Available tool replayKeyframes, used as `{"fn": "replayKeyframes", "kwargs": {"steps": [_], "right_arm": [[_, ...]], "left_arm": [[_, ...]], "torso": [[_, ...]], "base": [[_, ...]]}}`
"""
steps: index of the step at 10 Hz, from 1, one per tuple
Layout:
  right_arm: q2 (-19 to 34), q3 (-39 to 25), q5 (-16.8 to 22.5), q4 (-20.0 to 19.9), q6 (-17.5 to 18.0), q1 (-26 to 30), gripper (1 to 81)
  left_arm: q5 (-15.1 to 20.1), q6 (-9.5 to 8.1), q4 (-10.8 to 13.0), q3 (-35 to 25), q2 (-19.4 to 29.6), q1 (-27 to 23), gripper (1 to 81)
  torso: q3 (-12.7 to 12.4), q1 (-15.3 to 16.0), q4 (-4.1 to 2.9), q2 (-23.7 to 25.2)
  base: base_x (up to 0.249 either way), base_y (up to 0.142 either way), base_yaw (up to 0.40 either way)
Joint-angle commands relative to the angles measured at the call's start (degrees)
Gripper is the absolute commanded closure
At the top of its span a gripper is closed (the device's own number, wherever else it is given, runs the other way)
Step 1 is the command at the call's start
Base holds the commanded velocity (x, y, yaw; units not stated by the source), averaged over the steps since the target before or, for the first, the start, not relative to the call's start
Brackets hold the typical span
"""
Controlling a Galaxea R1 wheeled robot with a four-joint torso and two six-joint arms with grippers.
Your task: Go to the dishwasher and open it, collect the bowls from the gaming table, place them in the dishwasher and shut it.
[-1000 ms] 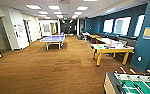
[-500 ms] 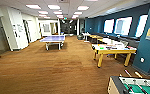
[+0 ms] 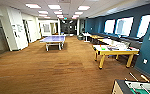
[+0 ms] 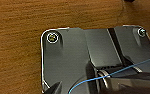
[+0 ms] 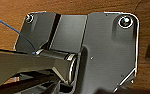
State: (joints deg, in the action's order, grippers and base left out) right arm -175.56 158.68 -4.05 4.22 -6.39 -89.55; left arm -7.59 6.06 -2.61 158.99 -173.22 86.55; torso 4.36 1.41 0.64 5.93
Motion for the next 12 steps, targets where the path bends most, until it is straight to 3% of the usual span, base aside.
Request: {"fn": "replayKeyframes", "kwargs": {"steps": [1,12], "right_arm": [[-0.08,-0.05,2.73,0.09,-0.12,2.67,1.0],[-0.17,0.12,2.73,0.00,-0.03,2.84,1.0]], "left_arm": [[2.50,0.27,-0.21,0.09,0.15,-3.09,1.0],[2.50,0.27,-0.29,0.09,0.23,-3.10,1.0]], "torso": [[0.00,-0.02,0.00,0.00],[0.00,-0.02,0.00,-0.02]], "base": [[0.151,0.000,0.000],[0.151,0.000,0.000]]}}
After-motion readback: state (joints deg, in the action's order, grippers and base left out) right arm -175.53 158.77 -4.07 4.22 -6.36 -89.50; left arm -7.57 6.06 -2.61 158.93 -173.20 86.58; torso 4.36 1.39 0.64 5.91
